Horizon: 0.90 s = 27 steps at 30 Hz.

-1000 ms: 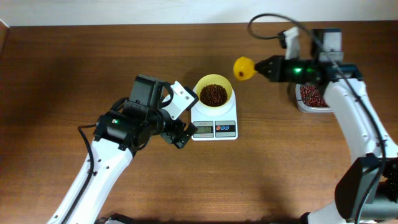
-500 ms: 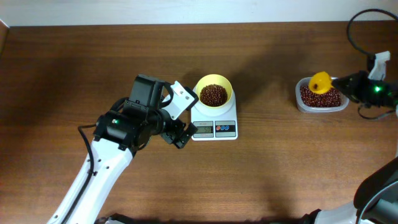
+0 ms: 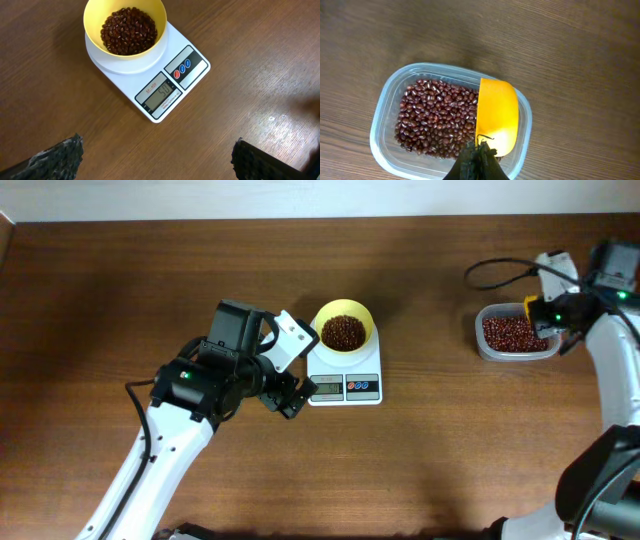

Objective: Scoop item into bowl and weigh 50g on scale
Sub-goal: 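Move the scoop back over the bean tub with the right gripper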

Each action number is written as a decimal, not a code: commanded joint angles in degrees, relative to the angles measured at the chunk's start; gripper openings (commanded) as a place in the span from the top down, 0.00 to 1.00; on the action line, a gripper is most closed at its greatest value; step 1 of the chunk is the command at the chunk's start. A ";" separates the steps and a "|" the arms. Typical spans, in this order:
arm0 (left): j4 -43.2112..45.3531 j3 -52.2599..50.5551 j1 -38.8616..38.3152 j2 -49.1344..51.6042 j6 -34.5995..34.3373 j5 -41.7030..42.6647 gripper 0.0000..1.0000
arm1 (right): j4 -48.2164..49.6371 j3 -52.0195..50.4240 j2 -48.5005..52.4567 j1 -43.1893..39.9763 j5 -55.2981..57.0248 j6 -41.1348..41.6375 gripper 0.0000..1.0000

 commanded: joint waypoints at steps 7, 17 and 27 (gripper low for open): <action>0.11 -0.15 0.09 -0.92 0.70 -0.20 0.01 | 0.22 2.38 -1.77 0.98 2.80 14.71 0.96; 0.11 -0.15 0.09 -0.92 0.70 -0.20 0.01 | -9.90 5.51 -9.75 -8.39 -13.35 54.10 0.96; 0.11 -0.15 0.09 -0.92 0.70 -0.20 0.01 | -10.12 5.46 -8.83 -8.52 -14.12 63.28 0.96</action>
